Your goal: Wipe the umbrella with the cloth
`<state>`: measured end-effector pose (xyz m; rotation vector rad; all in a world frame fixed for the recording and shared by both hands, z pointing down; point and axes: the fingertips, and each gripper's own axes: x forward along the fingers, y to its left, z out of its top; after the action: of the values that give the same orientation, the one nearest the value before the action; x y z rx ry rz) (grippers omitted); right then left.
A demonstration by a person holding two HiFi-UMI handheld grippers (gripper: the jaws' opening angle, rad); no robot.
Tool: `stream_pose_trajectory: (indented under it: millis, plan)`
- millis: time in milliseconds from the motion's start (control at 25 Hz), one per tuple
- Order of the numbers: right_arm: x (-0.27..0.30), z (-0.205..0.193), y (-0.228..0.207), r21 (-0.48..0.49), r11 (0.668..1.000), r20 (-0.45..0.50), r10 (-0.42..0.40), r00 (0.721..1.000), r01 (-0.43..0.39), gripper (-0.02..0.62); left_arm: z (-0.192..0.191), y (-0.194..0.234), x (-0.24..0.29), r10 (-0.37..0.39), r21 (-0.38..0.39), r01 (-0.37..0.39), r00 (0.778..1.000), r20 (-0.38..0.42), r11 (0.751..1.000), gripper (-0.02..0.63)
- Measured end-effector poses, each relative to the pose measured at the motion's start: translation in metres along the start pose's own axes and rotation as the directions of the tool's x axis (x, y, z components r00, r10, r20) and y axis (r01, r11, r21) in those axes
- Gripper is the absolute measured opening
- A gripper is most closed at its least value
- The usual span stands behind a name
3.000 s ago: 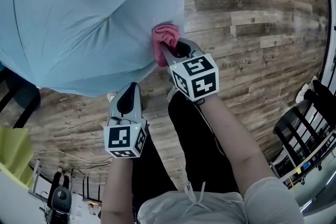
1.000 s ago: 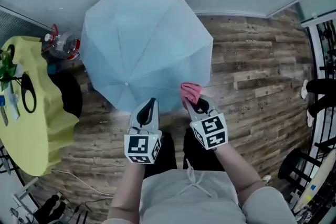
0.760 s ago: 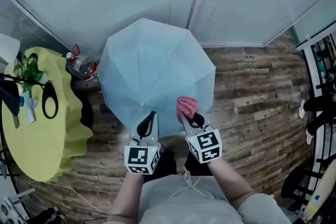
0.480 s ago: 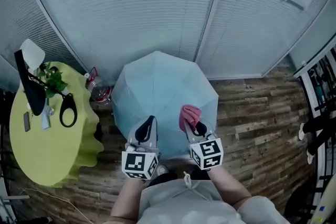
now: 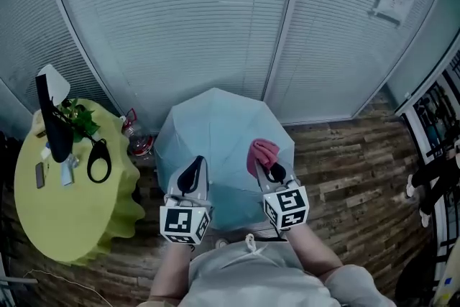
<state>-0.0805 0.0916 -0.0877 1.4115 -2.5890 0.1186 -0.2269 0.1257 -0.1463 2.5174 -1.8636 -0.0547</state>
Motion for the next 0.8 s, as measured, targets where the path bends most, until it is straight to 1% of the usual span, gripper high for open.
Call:
stream_pose_trajectory:
  millis: [200,400,640,800]
  plan:
    - [0.002,0.001,-0.002,-0.005,1.000,-0.004,-0.023,1.000,0.023,0.049,0.001,0.010,0.001,0.022,-0.016,-0.022,1.000,-0.006,1.000,0.008]
    - [0.007,0.003,-0.004,-0.008,1.000,-0.009,-0.030,1.000,0.030,0.049,0.003,0.012,0.005,0.022,-0.021,-0.022,1.000,-0.002,1.000,0.008]
    - [0.016,0.005,0.001,-0.013,0.999,-0.013,-0.032,0.999,0.031,0.049,-0.005,0.025,0.006,0.040,-0.057,-0.042,0.999,-0.032,0.997,0.008]
    - [0.018,0.004,0.005,-0.020,0.999,-0.017,-0.027,0.999,0.026,0.049,-0.006,0.030,0.006,0.051,-0.060,-0.054,0.998,-0.040,0.997,0.008]
